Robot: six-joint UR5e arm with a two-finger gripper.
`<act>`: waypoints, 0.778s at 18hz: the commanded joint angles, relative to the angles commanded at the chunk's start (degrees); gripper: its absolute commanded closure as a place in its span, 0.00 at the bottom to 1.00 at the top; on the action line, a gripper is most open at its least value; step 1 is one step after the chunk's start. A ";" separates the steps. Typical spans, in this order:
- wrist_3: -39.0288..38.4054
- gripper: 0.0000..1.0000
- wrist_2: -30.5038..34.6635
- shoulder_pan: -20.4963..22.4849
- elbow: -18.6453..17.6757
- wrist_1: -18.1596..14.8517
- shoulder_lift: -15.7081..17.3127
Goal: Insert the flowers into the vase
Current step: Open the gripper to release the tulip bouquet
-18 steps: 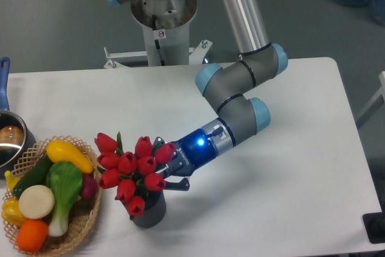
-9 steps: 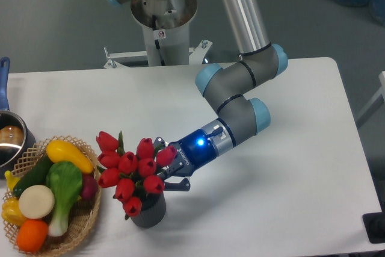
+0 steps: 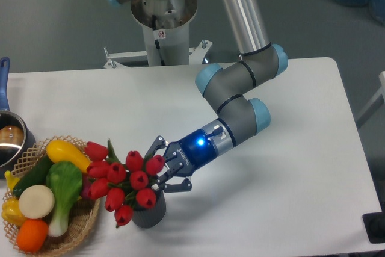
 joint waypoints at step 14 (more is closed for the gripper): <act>1.23 0.44 0.00 0.18 0.00 0.00 0.09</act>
